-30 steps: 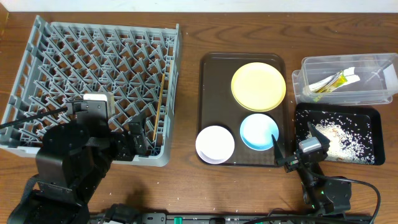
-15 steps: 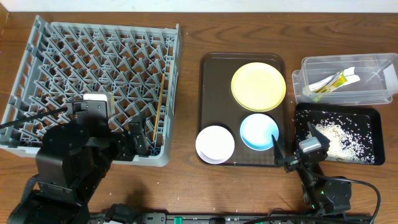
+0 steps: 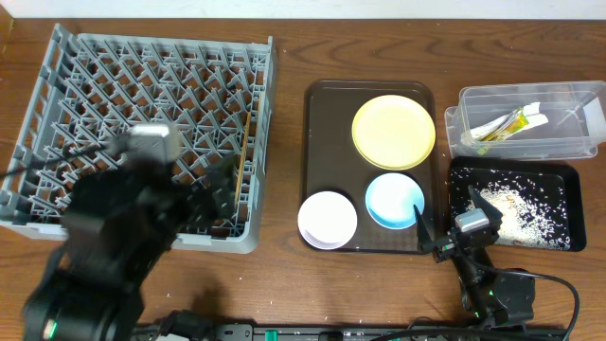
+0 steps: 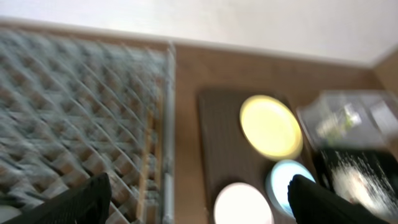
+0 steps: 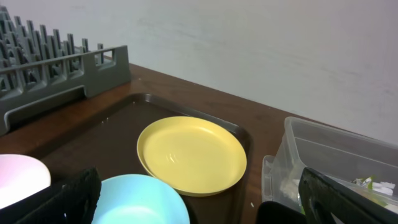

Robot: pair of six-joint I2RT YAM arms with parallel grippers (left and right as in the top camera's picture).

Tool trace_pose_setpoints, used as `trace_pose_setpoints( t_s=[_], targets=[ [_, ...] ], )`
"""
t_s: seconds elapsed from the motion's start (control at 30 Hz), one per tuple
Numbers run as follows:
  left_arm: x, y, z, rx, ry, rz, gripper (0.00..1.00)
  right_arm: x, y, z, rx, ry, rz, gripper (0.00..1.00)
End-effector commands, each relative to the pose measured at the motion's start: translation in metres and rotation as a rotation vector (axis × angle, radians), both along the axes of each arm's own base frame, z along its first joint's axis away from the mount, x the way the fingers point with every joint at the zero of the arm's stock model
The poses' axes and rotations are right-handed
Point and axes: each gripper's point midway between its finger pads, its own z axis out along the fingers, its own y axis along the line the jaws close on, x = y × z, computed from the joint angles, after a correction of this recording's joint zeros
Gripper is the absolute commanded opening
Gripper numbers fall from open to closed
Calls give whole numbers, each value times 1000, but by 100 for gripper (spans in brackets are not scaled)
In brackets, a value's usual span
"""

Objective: Sort waste into correct bins and load items into the dishwasher
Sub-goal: 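Reach the left gripper to the light-blue bowl and grasp its rim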

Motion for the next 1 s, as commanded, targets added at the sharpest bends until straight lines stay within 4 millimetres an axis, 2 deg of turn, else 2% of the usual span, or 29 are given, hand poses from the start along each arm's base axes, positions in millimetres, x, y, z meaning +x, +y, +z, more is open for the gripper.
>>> trace_pose_setpoints(
  t_s=[0.0, 0.03, 0.13, 0.2, 0.37, 0.57, 0.67, 0.83, 0.97],
  targets=[
    [19, -40, -48, -17, 225, -118, 92, 0, 1, -1, -13, -5, 3, 99],
    [23, -50, -65, 4, 289, -142, 93, 0, 1, -1, -13, -5, 4, 99],
    [30, -78, -94, 8, 402, -222, 92, 0, 1, -1, -13, -5, 4, 99],
    [35, -88, -111, 13, 457, -244, 92, 0, 1, -1, -13, -5, 3, 99],
    [55, -116, -142, 27, 504, -307, 91, 0, 1, -1, -13, -5, 3, 99],
    [61, -162, -186, 127, 517, -432, 90, 0, 1, -1, -13, -5, 3, 99],
    [65, -185, -202, 149, 498, -479, 85, 0, 1, -1, -13, -5, 4, 99],
    [78, -221, -220, 170, 413, -573, 70, 0, 1, -1, -13, -5, 3, 99],
    [78, -239, -243, 197, 407, -611, 68, 0, 1, -1, -13, -5, 4, 99]
  ],
)
